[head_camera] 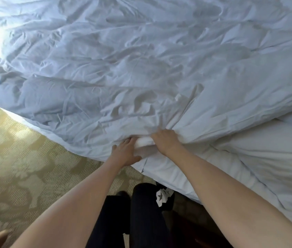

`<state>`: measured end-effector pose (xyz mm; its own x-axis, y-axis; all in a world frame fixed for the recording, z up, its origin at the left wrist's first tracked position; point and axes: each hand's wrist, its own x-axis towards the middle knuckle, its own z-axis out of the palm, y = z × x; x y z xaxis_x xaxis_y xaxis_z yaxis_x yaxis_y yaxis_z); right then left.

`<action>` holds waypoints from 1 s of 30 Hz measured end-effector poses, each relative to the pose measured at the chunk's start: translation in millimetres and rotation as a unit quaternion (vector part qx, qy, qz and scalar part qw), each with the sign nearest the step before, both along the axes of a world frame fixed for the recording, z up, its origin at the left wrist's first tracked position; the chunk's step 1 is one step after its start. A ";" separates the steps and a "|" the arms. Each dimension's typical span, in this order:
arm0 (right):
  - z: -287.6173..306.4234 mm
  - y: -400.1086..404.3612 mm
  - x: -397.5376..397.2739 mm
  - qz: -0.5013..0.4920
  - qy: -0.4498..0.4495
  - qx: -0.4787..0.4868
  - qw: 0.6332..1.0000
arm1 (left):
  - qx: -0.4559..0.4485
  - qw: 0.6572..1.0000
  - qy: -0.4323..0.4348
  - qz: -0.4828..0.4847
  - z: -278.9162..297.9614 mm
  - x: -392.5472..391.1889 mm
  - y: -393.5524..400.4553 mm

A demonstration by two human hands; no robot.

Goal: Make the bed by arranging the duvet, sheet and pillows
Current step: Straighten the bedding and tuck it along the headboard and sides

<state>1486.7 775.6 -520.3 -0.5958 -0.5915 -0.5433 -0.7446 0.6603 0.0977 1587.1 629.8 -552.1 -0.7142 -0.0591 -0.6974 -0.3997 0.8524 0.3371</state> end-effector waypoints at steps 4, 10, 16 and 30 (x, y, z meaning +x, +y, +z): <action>59.0 -16.1 -8.4 0.029 0.025 -0.061 0.997 | -0.027 0.997 0.046 0.050 38.8 2.4 -17.1; 175.9 -57.6 -30.1 0.012 0.101 -0.166 0.981 | -0.062 0.979 0.155 0.116 135.3 -26.2 -67.4; 282.5 -95.3 -80.0 -0.053 0.184 -0.241 0.951 | -0.100 0.948 0.245 0.178 212.2 -40.4 -152.5; 343.2 -225.9 -183.8 -0.078 -0.037 -0.322 0.943 | -0.056 0.926 0.366 0.076 386.9 -215.5 -259.4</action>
<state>1302.9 549.7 -177.1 -0.6769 -0.7215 -0.1457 -0.6228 0.6668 -0.4093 1371.6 370.4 -165.2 -0.9706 -0.2403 -0.0124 -0.2168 0.8514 0.4776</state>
